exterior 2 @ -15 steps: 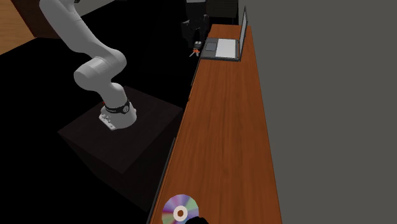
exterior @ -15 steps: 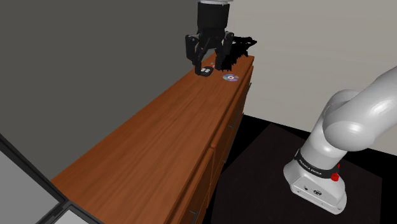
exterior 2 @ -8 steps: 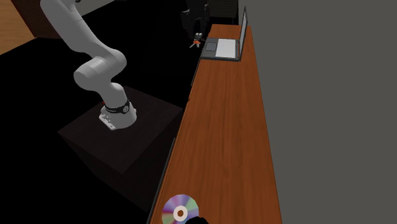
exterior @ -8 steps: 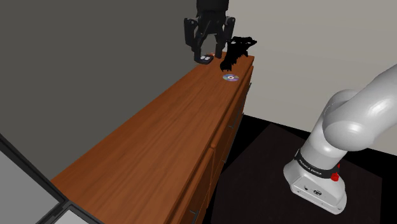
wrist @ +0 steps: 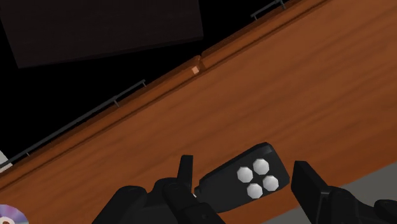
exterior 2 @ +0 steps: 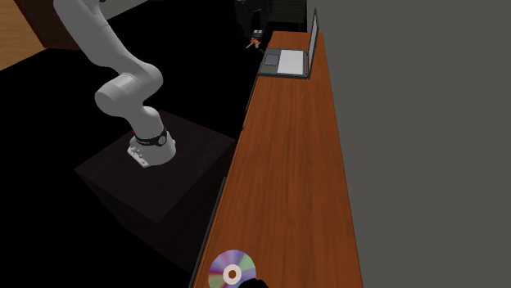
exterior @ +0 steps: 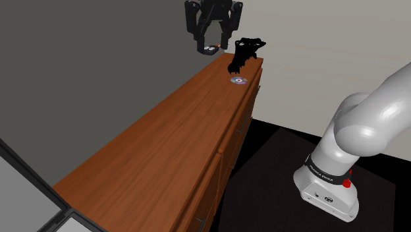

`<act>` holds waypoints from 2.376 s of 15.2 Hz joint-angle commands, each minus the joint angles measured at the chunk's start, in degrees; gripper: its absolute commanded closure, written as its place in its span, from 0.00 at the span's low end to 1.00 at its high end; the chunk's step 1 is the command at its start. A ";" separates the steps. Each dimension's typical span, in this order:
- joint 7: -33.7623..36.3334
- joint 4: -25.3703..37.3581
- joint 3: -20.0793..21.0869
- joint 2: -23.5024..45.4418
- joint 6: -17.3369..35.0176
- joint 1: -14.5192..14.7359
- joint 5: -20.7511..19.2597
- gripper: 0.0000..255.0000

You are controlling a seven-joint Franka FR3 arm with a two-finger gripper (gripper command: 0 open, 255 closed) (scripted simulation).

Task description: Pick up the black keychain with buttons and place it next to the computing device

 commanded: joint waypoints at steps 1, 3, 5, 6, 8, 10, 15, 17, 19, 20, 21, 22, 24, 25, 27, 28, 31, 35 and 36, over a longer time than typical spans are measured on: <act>2.98 2.11 2.24 1.73 -0.22 0.54 0.04 1.00; 6.27 4.49 4.79 4.09 -0.11 1.11 -0.27 1.00; 9.68 7.17 7.44 6.79 -0.06 1.67 -0.94 1.00; 11.45 8.64 8.80 8.29 -0.07 1.99 -1.43 1.00; 15.12 11.84 11.58 11.62 -0.18 2.71 -2.80 1.00; 19.02 15.43 14.37 15.45 -0.46 3.73 -4.76 1.00; 29.53 26.69 20.67 27.51 -2.60 8.85 -12.73 1.00; 33.65 32.49 22.26 33.25 -4.39 12.65 -17.01 1.00; 36.79 38.36 22.81 38.45 -6.48 16.99 -20.92 1.00; 36.59 36.75 22.55 37.77 -5.36 16.60 -20.34 1.00; 36.43 35.22 22.47 37.18 -4.28 16.12 -19.86 1.00; 36.29 33.74 22.45 36.63 -3.23 15.65 -19.43 1.00; 36.02 30.96 22.43 35.63 -1.20 14.79 -18.68 1.00; 35.89 29.64 22.41 35.18 -0.22 14.41 -18.34 1.00; 35.65 27.12 22.36 34.37 1.68 13.74 -17.73 1.00; 35.54 25.92 22.34 34.00 2.61 13.45 -17.46 1.00; 35.25 22.53 22.25 33.05 5.31 12.72 -16.77 1.00; 34.98 18.41 22.12 32.10 8.74 11.99 -16.11 1.00; 34.93 17.44 22.10 31.92 9.58 11.85 -15.98 1.00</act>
